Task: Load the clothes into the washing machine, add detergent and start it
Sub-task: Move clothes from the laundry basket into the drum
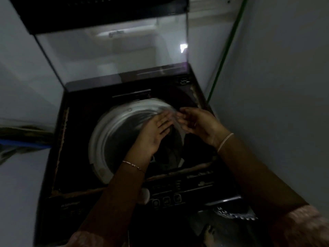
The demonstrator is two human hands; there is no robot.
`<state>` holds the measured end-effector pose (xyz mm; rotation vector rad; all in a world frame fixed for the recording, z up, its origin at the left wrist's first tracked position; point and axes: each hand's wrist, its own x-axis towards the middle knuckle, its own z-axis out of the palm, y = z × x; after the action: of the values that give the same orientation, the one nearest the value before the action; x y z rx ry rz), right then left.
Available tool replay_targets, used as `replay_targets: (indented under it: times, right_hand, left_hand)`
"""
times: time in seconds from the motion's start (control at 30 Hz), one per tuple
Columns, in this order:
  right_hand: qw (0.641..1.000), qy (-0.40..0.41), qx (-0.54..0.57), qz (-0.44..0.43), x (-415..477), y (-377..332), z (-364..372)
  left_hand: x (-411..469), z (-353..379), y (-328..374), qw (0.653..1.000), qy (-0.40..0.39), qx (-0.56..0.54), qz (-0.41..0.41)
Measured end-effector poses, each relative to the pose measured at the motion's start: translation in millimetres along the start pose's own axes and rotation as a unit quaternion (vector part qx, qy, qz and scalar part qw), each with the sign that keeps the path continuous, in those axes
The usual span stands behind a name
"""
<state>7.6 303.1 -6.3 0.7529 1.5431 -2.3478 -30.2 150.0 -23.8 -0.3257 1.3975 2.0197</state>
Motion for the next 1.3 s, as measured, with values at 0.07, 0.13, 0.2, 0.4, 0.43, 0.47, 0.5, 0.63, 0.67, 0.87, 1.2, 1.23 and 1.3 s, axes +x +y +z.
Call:
replay_targets:
  times: [0.07, 0.13, 0.2, 0.4, 0.43, 0.47, 0.5, 0.63, 0.67, 0.87, 1.2, 1.23, 1.3]
  right_hand:
    - [0.999, 0.006, 0.03, -0.025, -22, -10, -32]
    - [0.997, 0.022, 0.055, -0.046, -44, -16, -66]
    - [0.994, 0.049, 0.076, -0.065, -67, -18, -100]
    - [0.98, 0.136, 0.126, -0.068, -122, 6, -203]
    - [0.978, 0.147, 0.137, -0.056, -127, 14, -220]
    - [0.975, 0.156, 0.149, -0.042, -132, 22, -235]
    - [0.973, 0.166, 0.158, -0.028, -135, 31, -251]
    - [0.963, 0.195, 0.184, 0.027, -136, 70, -301]
    - [0.96, 0.202, 0.188, 0.042, -135, 80, -311]
    - [0.934, 0.251, 0.208, 0.146, -105, 149, -357]
    - [0.901, 0.309, 0.195, 0.235, -6, 266, -411]
    - [0.901, 0.31, 0.18, 0.246, 7, 284, -416]
    - [0.895, 0.314, 0.159, 0.275, 28, 315, -420]
  left_hand:
    - [-5, 36, -7, 0.999, -0.044, -0.014, 0.012]
    - [-12, 75, -18, 0.996, -0.088, -0.012, 0.014]
    - [-18, 113, -32, 0.992, -0.123, 0.008, 0.007]
    - [-25, 207, -104, 0.98, -0.165, 0.092, -0.062]
    - [-24, 220, -118, 0.977, -0.164, 0.112, -0.075]
    - [-23, 232, -133, 0.974, -0.162, 0.134, -0.089]
    - [-23, 243, -147, 0.969, -0.162, 0.152, -0.105]
    - [-5, 268, -204, 0.956, -0.128, 0.202, -0.167]
    - [2, 269, -219, 0.954, -0.113, 0.211, -0.18]
    - [59, 245, -304, 0.925, -0.035, 0.304, -0.225]
    - [183, 178, -446, 0.898, 0.018, 0.377, -0.226]
    - [207, 167, -466, 0.87, -0.047, 0.422, -0.25]
    - [233, 142, -495, 0.861, -0.024, 0.49, -0.138]
